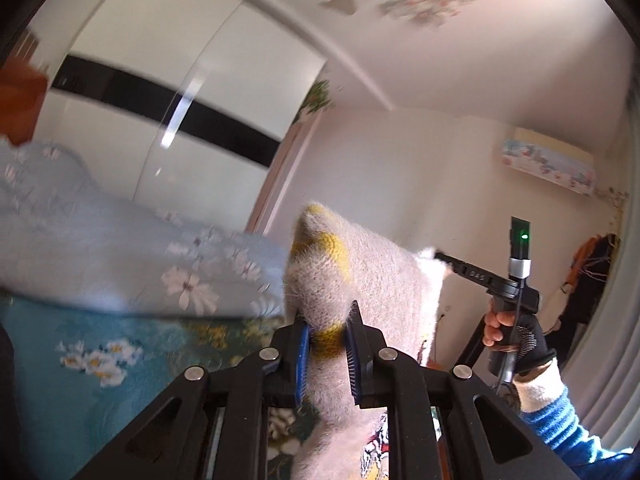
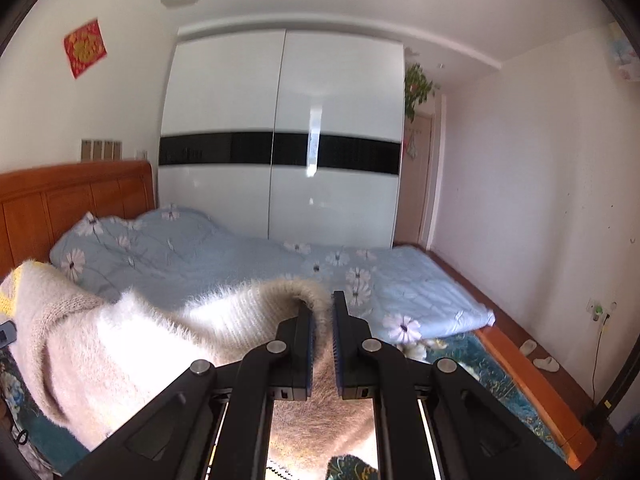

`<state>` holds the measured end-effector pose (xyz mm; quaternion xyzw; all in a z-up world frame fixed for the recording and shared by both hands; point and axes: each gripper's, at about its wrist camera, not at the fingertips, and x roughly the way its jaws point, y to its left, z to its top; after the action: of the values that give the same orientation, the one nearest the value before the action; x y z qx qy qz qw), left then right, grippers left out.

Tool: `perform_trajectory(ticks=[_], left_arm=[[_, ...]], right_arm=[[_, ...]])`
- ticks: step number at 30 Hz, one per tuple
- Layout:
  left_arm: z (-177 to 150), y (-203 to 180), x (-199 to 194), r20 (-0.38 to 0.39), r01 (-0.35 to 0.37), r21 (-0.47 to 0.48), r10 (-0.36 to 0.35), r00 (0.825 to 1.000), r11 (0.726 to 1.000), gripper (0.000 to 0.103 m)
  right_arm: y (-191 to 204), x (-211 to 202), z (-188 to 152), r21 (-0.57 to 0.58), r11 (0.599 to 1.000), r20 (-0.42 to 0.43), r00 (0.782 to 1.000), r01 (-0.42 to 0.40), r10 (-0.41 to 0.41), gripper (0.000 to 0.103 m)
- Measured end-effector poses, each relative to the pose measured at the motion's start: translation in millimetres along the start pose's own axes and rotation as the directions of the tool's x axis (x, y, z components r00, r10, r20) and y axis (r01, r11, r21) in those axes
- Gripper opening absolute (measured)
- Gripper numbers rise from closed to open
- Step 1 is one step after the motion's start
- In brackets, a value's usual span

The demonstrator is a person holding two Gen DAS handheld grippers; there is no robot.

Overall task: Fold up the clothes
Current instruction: 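Hold the sweater up with both grippers, spreading it open between them, then lower the sweater onto the bed with both grippers and release it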

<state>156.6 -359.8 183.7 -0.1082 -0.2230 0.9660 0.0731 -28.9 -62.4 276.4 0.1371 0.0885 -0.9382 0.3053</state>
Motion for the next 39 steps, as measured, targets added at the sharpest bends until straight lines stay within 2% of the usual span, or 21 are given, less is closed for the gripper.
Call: perform_trajectory(ticks=[5,10,13,16,21,24,29,39], left_arm=[[-28.7,83.8,52.1,-0.137,-0.089,-0.181,0.064,0.989,0.979,0.017],[-65.9,153.9,90.7,-0.221,-0.190,-0.281,0.129,0.967,0.941,0.017],[-79.4,190.5,109.4,-0.252,-0.234,-0.327,0.154,0.955,0.916,0.017],[-79.2,220.5,128.1,-0.257,-0.263,-0.369,0.174,0.950,0.891,0.017],[-77.8,256.9,162.3,-0.261,-0.318,-0.378,0.229,0.938,0.870,0.017],[-88.8,276.8,182.7,-0.296,-0.361,-0.370,0.260,0.919,0.856,0.017],[-108.6,296.6,208.7,-0.356,-0.438,-0.310,0.324,0.877,0.844,0.017],[-144.0,337.9,229.6,-0.430,-0.508,-0.353,0.346,0.834,0.786,0.018]], right_arm=[[9.8,96.6,-41.1,0.042,0.999,-0.186,0.982,-0.021,0.029,0.008],[18.8,188.2,-88.9,0.082,0.996,-0.338,0.939,-0.036,0.062,0.008],[21.6,233.6,-110.9,0.099,0.994,-0.393,0.916,-0.047,0.083,0.008],[29.3,270.4,-110.6,0.104,0.993,-0.413,0.906,-0.050,0.089,0.008],[46.0,327.0,-106.4,0.067,0.997,-0.444,0.894,-0.039,0.065,0.008],[50.8,362.2,-117.8,0.056,0.998,-0.472,0.880,-0.024,0.047,0.008],[52.4,405.1,-157.3,0.079,0.997,-0.520,0.853,-0.007,0.047,0.008],[51.1,454.1,-230.0,0.131,0.991,-0.617,0.785,0.029,0.058,0.008]])
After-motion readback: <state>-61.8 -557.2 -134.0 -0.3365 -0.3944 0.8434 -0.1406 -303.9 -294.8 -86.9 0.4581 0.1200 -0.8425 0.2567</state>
